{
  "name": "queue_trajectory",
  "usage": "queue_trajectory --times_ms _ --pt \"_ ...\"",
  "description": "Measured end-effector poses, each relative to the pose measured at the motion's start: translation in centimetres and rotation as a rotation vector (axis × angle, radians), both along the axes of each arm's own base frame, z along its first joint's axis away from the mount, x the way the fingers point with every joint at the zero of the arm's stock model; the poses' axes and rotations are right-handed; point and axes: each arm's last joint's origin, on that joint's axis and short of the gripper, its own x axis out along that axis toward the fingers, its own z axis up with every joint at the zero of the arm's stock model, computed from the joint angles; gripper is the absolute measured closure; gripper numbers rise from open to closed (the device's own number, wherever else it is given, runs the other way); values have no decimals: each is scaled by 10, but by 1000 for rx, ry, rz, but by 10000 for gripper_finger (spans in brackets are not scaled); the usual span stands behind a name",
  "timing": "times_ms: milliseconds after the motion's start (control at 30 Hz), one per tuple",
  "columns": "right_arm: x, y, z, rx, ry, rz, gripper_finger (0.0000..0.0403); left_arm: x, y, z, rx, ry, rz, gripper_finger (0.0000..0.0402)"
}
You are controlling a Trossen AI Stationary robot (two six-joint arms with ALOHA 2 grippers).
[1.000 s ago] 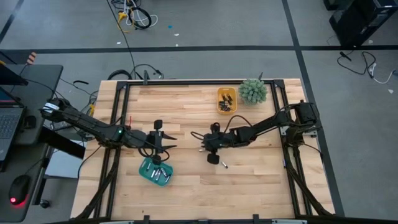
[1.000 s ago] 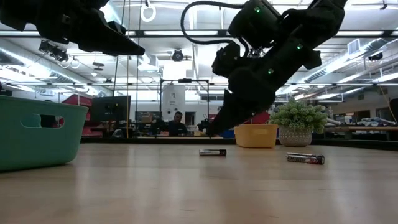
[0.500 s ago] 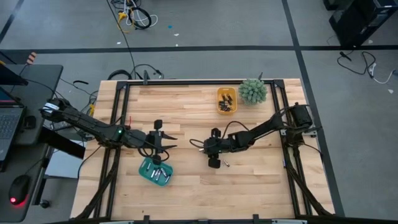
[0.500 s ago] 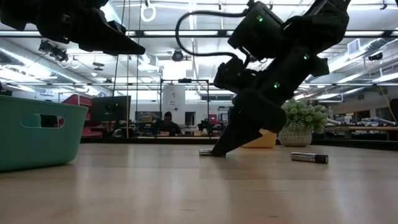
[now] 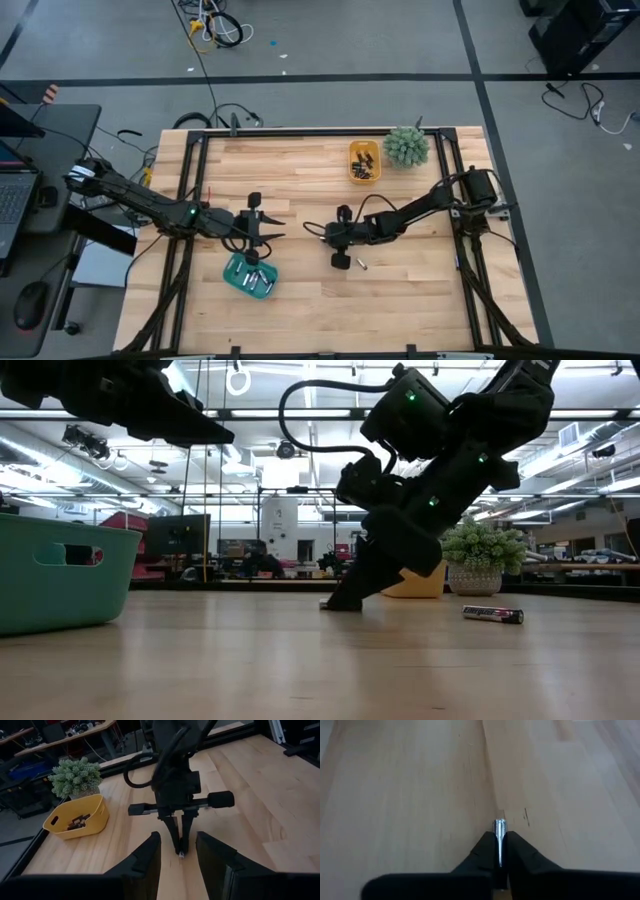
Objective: Sort batteries
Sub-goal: Put the silver battery into the green bin
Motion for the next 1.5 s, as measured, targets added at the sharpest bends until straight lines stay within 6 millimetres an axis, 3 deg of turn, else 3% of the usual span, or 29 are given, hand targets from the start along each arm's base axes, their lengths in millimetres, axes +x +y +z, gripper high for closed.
queue_trajectory --times_ms 433,1033,1500 --pt "6 2 17 -33 -146 63 392 2 -2 -4 -57 21 -33 281" --pt "26 7 63 -91 -604 129 393 23 -7 -30 -12 68 36 281" --pt "28 8 71 -89 -687 154 393 27 -2 -28 -20 29 70 281"
